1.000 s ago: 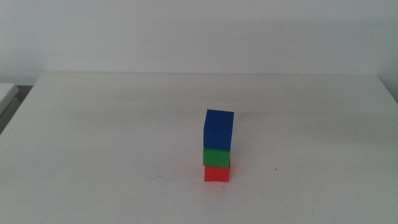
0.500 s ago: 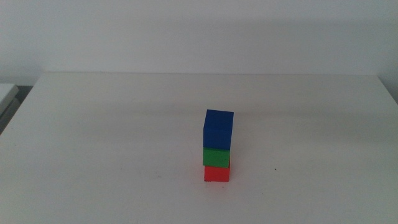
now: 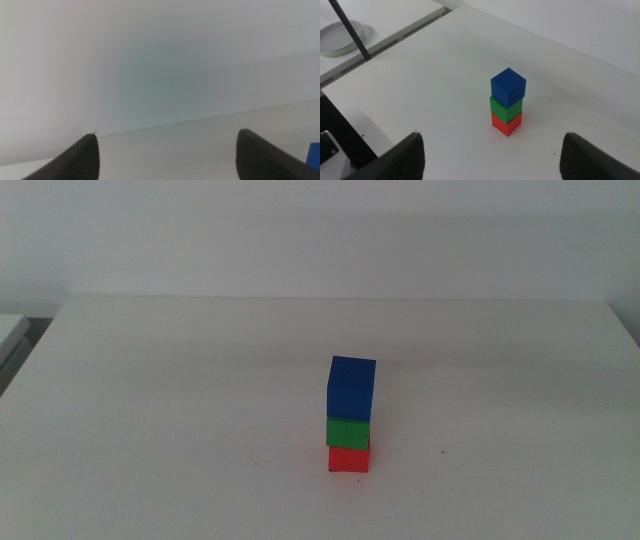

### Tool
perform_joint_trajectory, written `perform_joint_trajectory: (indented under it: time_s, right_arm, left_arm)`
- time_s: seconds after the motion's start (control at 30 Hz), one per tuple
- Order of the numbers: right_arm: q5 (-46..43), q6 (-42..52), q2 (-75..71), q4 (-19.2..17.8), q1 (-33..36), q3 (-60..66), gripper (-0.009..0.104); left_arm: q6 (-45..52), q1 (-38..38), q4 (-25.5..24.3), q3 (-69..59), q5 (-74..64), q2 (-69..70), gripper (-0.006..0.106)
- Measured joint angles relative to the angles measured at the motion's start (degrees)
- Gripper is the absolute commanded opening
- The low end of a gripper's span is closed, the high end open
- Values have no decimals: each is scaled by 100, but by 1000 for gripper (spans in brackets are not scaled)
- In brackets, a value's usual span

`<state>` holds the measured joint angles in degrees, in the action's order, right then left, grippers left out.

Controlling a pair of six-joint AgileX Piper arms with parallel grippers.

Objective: Stack red cubes first, then green, then blue cubes in a specific spot.

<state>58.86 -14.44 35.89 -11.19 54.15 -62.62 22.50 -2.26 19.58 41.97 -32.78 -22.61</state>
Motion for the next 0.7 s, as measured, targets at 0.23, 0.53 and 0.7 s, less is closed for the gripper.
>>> perform_joint_trajectory:
  time_s: [0.23, 0.53, 0.7]
  right_arm:
    - [-753, 0, -120, -171, 0, 450, 78]
    - [-3337, 0, -473, 245, -1258, 2857, 78]
    - [-4410, 0, -816, 731, -2868, 3965, 78]
  left_arm:
    - [0, 0, -281, -26, 45, 14, 92]
    - [0, 0, -524, -1637, 964, 975, 92]
    - [0, 0, -616, -2677, 974, 1615, 92]
